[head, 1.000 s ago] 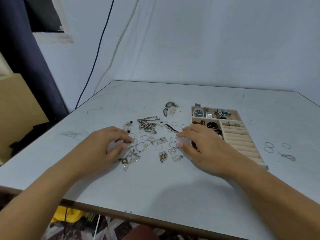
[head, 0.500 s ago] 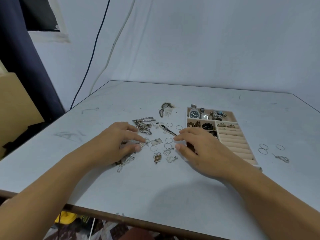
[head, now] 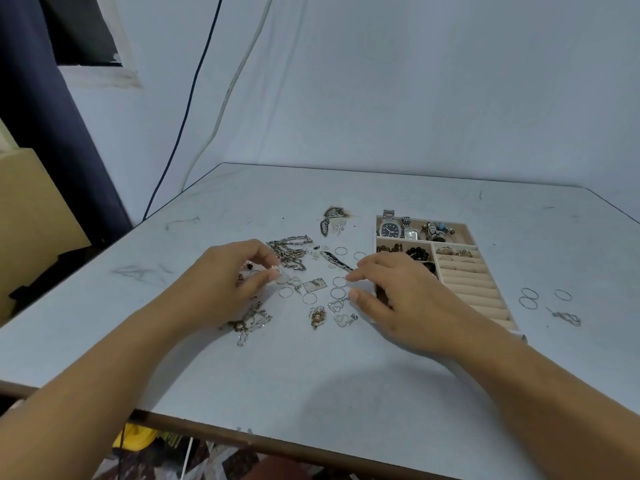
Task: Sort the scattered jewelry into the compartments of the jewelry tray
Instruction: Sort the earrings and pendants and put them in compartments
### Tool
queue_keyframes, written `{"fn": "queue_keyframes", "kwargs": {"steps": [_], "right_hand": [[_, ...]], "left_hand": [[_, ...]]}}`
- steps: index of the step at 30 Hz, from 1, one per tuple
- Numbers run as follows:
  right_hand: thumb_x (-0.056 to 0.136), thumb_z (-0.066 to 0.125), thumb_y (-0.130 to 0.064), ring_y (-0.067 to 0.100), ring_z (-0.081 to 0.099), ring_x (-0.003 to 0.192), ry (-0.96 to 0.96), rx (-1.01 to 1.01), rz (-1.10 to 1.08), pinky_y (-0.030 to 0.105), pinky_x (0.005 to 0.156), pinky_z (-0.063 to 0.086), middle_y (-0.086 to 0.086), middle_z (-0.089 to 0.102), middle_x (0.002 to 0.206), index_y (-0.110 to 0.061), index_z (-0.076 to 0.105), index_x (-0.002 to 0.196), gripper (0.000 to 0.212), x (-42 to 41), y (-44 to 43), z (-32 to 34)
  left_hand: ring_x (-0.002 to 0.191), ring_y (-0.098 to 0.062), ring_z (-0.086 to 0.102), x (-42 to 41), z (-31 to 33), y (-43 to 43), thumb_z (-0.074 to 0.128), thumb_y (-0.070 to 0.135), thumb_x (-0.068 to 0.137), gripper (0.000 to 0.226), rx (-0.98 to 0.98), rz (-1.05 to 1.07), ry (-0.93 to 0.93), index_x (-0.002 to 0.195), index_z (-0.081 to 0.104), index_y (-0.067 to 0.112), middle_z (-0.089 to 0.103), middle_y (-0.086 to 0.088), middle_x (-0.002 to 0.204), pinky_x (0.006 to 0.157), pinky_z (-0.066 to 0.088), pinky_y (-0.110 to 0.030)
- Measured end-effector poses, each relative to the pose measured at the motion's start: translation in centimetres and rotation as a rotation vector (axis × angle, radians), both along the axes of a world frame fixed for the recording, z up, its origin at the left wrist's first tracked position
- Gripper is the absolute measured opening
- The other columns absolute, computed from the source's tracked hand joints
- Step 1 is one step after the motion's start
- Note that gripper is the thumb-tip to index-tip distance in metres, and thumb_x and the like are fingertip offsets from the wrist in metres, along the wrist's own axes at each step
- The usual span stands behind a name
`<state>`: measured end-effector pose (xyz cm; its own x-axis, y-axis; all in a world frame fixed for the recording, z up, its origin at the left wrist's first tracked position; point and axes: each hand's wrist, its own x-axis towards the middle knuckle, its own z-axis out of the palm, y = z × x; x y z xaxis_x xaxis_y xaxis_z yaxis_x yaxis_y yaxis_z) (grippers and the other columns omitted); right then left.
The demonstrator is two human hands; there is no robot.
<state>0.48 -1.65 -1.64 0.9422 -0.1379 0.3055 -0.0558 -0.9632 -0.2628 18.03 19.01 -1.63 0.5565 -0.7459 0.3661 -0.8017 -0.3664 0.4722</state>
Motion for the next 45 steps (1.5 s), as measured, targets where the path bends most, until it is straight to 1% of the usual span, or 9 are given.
{"fn": "queue_keyframes", "kwargs": {"steps": [3,9,13,22,26,35,37,40,45], "right_hand": [[0.094,0.044,-0.046,0.011,0.046,0.118,0.007,-0.068,0.042,0.03,0.1,0.036,-0.012,0.055,0.124,-0.031,0.059,0.119,0.032,0.9,0.9,0.5],[0.094,0.045,-0.042,0.012,0.047,0.112,0.085,-0.06,0.199,0.036,0.097,0.041,-0.01,0.056,0.12,-0.029,0.057,0.12,0.031,4.2,3.7,0.6],[0.094,0.049,-0.034,0.017,0.046,0.117,0.082,-0.013,0.206,0.038,0.099,0.039,-0.003,0.058,0.12,-0.023,0.059,0.121,0.031,7.5,5.4,0.5],[0.093,0.051,-0.035,0.019,0.051,0.107,0.163,0.047,0.154,0.037,0.092,0.044,-0.001,0.06,0.104,-0.022,0.064,0.115,0.029,11.3,6.4,0.7],[0.092,0.054,-0.03,0.018,0.049,0.115,0.151,0.06,0.161,0.031,0.094,0.041,0.001,0.062,0.1,-0.02,0.068,0.111,0.025,11.4,6.8,0.4],[0.093,0.054,-0.025,0.015,0.058,0.082,0.095,0.194,0.145,0.031,0.073,0.049,-0.002,0.065,0.087,-0.018,0.061,0.098,0.011,10.1,6.7,1.7],[0.093,0.055,-0.025,0.006,0.058,0.075,0.055,0.239,0.141,0.022,0.071,0.049,-0.007,0.063,0.082,-0.018,0.061,0.101,0.012,8.7,5.8,2.9],[0.093,0.058,-0.025,-0.008,0.053,0.067,-0.012,0.232,0.1,0.006,0.063,0.04,-0.017,0.058,0.079,-0.022,0.062,0.103,0.012,5.8,3.6,4.7],[0.091,0.06,-0.025,-0.013,0.054,0.072,-0.101,0.228,-0.063,0.007,0.066,0.038,-0.023,0.06,0.08,-0.032,0.061,0.096,0.009,0.8,-1.4,6.1]], "left_hand": [[0.089,0.007,0.059,0.9,0.7,1.5,0.064,0.032,0.086,0.008,-0.104,0.062,-0.034,0.088,0.06,0.038,0.067,0.021,0.085,0.079,0.043,-0.016],[0.088,0.02,0.049,1.7,0.0,4.0,0.063,0.024,0.088,0.01,-0.218,0.23,-0.106,0.096,0.061,0.029,0.061,0.025,0.089,0.073,0.037,-0.009],[0.085,0.005,0.051,2.3,-2.0,4.8,0.063,0.024,0.088,0.014,-0.201,0.254,-0.148,0.098,0.058,0.032,0.062,0.016,0.089,0.08,0.043,-0.024],[0.087,-0.004,0.053,2.2,-2.8,4.3,0.062,0.025,0.088,0.013,-0.166,0.197,-0.239,0.101,0.063,0.022,0.061,0.013,0.09,0.077,0.042,-0.022],[0.087,-0.002,0.051,2.2,-2.9,4.2,0.062,0.024,0.088,0.013,-0.173,0.203,-0.246,0.101,0.063,0.022,0.06,0.014,0.09,0.076,0.04,-0.02],[0.087,-0.001,0.05,1.9,-2.5,4.0,0.062,0.023,0.088,0.013,-0.177,0.187,-0.242,0.101,0.063,0.022,0.059,0.016,0.09,0.076,0.041,-0.02],[0.087,0.003,0.049,1.6,-2.1,3.9,0.063,0.023,0.088,0.013,-0.191,0.173,-0.225,0.1,0.062,0.025,0.058,0.019,0.089,0.078,0.042,-0.02],[0.09,0.015,0.049,0.6,-0.8,3.1,0.065,0.023,0.086,0.014,-0.242,0.155,-0.147,0.096,0.06,0.032,0.058,0.026,0.089,0.075,0.039,-0.009],[0.087,0.017,0.053,-1.9,2.1,-0.6,0.065,0.028,0.086,0.008,-0.287,0.03,0.009,0.093,0.063,0.033,0.063,0.023,0.088,0.064,0.035,0.001]]}}
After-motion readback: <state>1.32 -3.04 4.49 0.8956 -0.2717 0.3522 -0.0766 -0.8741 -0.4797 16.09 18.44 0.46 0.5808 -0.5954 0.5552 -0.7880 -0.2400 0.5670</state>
